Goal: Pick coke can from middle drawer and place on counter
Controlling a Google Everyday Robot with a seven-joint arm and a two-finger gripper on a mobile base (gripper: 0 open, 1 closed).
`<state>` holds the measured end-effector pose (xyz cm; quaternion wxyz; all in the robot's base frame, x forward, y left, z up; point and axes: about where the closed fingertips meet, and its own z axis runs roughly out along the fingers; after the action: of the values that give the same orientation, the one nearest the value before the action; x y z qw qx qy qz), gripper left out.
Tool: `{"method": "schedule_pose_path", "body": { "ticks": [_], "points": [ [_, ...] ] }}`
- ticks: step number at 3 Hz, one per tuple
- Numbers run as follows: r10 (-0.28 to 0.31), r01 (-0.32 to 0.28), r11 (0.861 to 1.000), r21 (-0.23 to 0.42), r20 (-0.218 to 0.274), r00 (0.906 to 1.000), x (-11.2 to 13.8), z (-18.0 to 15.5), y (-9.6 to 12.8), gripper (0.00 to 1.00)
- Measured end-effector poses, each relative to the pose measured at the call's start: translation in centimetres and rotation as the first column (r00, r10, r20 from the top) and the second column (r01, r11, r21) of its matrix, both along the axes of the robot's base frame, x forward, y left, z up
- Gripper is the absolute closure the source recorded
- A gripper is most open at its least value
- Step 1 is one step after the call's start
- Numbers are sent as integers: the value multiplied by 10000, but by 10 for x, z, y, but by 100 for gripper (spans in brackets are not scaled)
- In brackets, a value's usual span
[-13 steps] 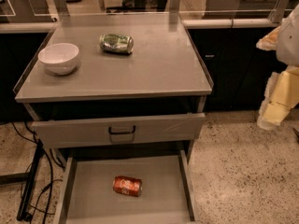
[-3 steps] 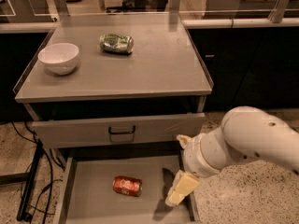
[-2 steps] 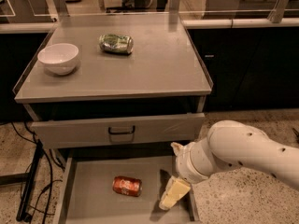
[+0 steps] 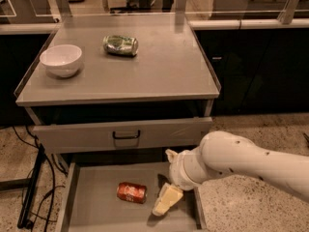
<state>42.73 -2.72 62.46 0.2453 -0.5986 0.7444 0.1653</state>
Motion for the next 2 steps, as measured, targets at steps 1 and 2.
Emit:
{"method": "schedule_pose_path", "body": {
  "ticks": [1, 2],
  "points": [
    [94, -95, 9992, 395, 18, 10000, 10, -35, 32, 0],
    [-134, 127, 9935, 1128, 47, 9999, 16, -76, 58, 0]
  ]
}}
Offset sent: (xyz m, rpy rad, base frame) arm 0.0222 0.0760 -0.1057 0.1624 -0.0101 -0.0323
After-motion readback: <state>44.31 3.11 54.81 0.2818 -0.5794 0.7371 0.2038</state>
